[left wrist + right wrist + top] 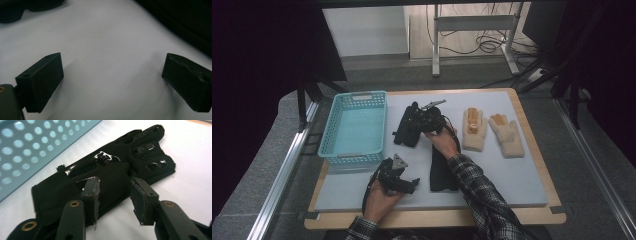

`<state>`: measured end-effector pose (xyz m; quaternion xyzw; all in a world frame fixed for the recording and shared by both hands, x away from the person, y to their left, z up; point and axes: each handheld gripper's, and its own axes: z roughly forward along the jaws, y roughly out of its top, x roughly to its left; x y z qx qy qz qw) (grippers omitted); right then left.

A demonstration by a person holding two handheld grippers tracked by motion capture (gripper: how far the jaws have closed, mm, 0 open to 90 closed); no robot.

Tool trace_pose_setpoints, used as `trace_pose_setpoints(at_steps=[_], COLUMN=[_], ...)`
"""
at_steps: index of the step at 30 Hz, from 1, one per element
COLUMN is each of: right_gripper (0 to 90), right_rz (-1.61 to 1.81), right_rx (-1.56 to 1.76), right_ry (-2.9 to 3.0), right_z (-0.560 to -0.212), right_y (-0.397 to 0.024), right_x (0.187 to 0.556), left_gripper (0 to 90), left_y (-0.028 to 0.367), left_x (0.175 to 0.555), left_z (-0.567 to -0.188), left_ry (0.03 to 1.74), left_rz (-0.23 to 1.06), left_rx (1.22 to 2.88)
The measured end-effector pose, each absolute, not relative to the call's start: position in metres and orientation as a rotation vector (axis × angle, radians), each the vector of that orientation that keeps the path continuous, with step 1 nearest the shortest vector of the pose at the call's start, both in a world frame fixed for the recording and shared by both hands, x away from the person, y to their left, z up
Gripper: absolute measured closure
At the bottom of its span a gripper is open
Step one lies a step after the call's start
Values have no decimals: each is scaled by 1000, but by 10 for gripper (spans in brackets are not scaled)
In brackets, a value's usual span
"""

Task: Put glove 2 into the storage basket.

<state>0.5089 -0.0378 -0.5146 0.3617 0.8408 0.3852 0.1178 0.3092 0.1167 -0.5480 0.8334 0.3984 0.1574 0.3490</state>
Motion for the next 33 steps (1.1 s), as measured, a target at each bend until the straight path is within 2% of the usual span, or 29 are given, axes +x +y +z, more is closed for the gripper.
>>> trace_pose_setpoints(at_steps=[4, 6, 7, 8, 9, 10, 11, 22, 33], right_gripper=[552, 623, 623, 731, 731, 830, 851, 872, 873], right_rz=[1019, 997, 997, 982, 982, 981, 977, 1069, 1196], right_rx=[1055, 1040, 1040, 1032, 1032, 1020, 1022, 1015, 955], right_ry=[2480, 2467, 2467, 2462, 2462, 2479, 2484, 2491, 2495], right_z=[-526, -528, -528, -528, -528, -528, -527, -511, -473], right_y=[-28, -27, -27, -27, -27, -27, -26, -36, -53], right_x=[510, 510, 510, 509, 509, 509, 509, 504, 478], left_gripper=[44, 45, 45, 45, 45, 45, 45, 45, 45], left_y=[117, 117, 117, 117, 117, 117, 117, 117, 117], left_x=[310, 310, 310, 310, 310, 310, 310, 310, 310], left_z=[-548, -548, -548, -548, -548, -548, -548, -548, -548], left_ry=[1032, 1033, 1033, 1032, 1032, 1032, 1032, 1034, 1033], left_rz=[402, 400, 400, 397, 397, 396, 396, 393, 396], left_rx=[2159, 2160, 2160, 2159, 2159, 2159, 2159, 2162, 2157])
